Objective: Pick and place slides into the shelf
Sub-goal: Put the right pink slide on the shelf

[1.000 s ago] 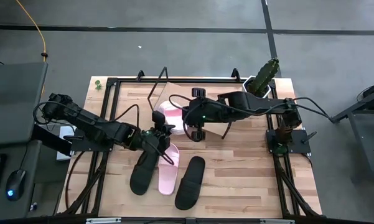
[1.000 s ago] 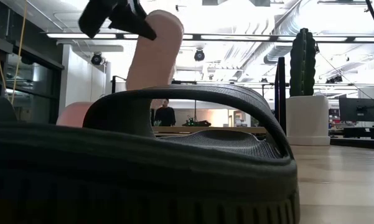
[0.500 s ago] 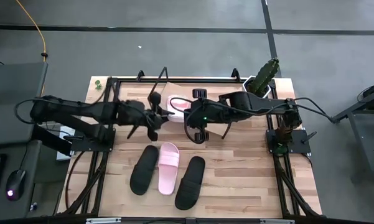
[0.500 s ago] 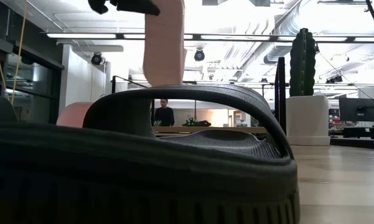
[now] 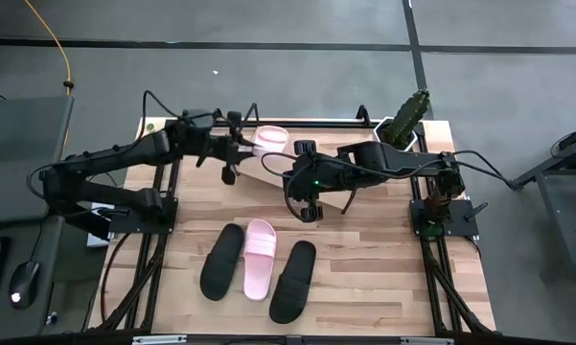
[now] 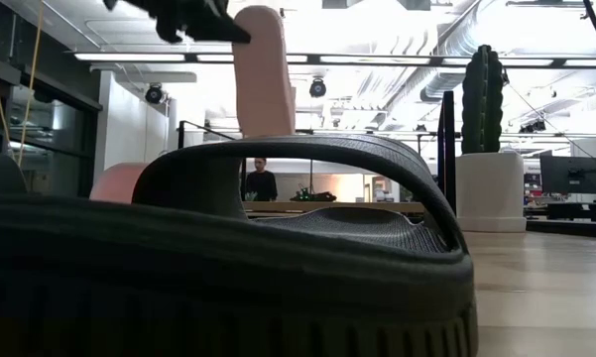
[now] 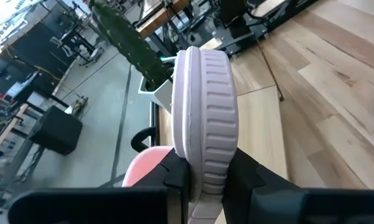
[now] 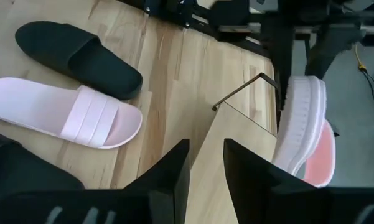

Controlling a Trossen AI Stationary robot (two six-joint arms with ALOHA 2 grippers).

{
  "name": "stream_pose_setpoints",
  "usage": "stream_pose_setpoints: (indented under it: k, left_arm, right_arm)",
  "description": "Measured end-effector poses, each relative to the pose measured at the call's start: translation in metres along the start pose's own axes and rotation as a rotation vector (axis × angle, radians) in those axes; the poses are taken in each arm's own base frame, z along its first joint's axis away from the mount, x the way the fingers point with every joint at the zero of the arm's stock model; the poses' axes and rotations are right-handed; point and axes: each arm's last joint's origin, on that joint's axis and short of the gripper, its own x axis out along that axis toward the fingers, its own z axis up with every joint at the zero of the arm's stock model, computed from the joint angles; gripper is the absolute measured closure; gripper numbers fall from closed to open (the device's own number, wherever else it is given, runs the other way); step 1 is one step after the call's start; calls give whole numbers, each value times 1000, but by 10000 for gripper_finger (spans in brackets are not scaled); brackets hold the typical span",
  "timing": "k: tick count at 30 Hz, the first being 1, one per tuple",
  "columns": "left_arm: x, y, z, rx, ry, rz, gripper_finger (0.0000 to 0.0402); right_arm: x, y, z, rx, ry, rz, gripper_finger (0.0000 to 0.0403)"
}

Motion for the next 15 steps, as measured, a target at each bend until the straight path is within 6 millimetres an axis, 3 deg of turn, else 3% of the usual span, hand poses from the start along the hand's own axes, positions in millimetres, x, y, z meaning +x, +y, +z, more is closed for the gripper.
stream_pose_setpoints:
  k: [6, 15]
  left_arm:
    - [-1, 10, -36, -27, -50, 18, 358]
    - [2, -2, -68, 10, -115, 33, 358]
  right_arm:
    - [0, 0, 0, -6, -3, -1, 316]
    - [0, -1, 6, -31, -72, 25, 316]
